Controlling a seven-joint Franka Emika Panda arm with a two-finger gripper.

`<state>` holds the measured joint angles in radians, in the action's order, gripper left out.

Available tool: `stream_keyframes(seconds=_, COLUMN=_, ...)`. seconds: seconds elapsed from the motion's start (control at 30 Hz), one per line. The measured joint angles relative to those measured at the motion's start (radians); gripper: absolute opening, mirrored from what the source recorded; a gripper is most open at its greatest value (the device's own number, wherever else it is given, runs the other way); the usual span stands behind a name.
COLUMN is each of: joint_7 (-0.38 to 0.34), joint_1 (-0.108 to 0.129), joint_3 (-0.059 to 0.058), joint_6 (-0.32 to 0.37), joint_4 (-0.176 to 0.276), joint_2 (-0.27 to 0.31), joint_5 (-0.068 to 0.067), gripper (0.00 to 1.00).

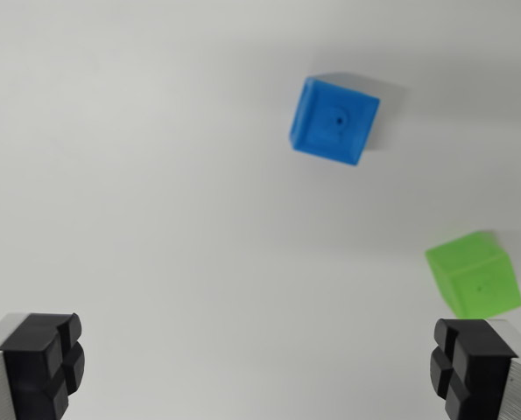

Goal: Stack cube

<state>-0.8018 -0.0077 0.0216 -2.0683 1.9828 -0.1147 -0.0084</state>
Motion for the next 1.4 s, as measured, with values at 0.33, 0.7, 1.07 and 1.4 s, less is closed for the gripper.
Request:
stream_keyframes(seconds=0.33, joint_7=0.000, joint_1=0.000, joint_3=0.000, joint_6=0.000, joint_4=0.000, joint_2=0.000, joint_5=0.000, gripper=1.00)
stream_keyframes(seconds=0.7, joint_7=0.000, joint_1=-0.001, joint_3=-0.003, joint_6=-0.016, joint_4=0.006, joint_2=-0.011, joint_5=0.000, gripper=1.00)
stream_keyframes(seconds=1.07, joint_7=-0.007, joint_1=-0.007, joint_3=-0.011, joint_6=-0.072, joint_4=0.025, joint_2=-0.044, joint_5=0.000, gripper=1.00)
stream_keyframes(seconds=1.4, joint_7=-0.017, joint_1=-0.015, joint_3=-0.022, joint_6=-0.143, joint_4=0.041, joint_2=-0.094, joint_5=0.002, gripper=1.00)
